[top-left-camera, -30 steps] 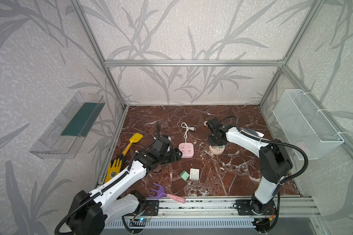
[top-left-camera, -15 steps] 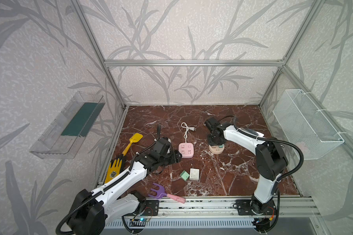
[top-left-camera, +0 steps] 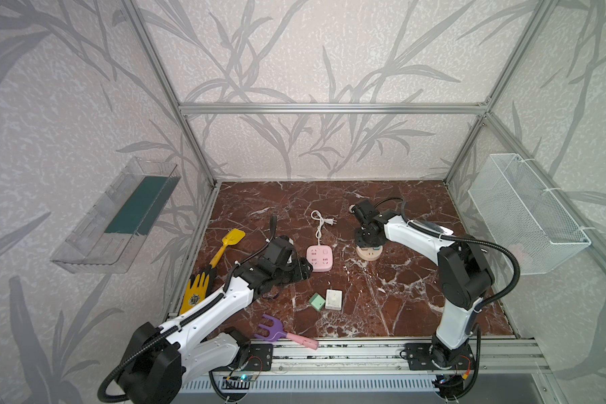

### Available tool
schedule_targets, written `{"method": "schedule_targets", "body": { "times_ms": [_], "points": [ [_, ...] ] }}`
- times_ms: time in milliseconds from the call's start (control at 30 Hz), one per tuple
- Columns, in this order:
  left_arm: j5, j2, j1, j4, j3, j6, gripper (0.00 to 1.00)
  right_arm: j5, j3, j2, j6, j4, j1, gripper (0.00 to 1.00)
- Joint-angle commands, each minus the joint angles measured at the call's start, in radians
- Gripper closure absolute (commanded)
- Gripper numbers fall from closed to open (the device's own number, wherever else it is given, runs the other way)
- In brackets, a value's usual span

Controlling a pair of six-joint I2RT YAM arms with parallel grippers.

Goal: Insert the plug
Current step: 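Keep pushing the pink adapter down into the socket with the right gripper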

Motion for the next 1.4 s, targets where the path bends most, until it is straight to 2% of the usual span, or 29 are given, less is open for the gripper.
{"method": "schedule_targets", "body": {
  "times_ms": [0, 400, 667, 967, 1000, 1167, 1367],
  "points": [
    [-0.01, -0.006, 0.001, 0.007, -0.001, -0.002, 0.26, -0.104, -0.118, 0.179, 0.009, -0.062, -0.019, 1.0],
    [-0.033, -0.048, 0.0, -0.024, 0.001, -0.004, 0.26, -0.122, -0.104, 0.175, -0.001, -0.061, -0.026, 1.0],
    [-0.045, -0.075, 0.0, -0.04, -0.001, -0.011, 0.25, -0.048, -0.073, 0.091, -0.003, -0.106, -0.027, 1.0],
    [-0.06, -0.096, 0.0, -0.056, 0.007, -0.003, 0.23, -0.03, 0.002, 0.029, -0.001, -0.147, -0.027, 1.0],
    [-0.066, -0.099, 0.0, -0.062, 0.01, -0.001, 0.23, -0.032, 0.006, 0.029, -0.002, -0.147, -0.026, 0.98],
    [-0.097, -0.121, 0.002, -0.086, 0.016, 0.015, 0.2, -0.033, 0.009, 0.019, -0.004, -0.141, -0.027, 0.78],
    [-0.103, -0.114, 0.001, -0.122, 0.049, 0.041, 0.19, -0.028, 0.007, -0.021, 0.018, -0.132, -0.026, 0.62]
  ]
}}
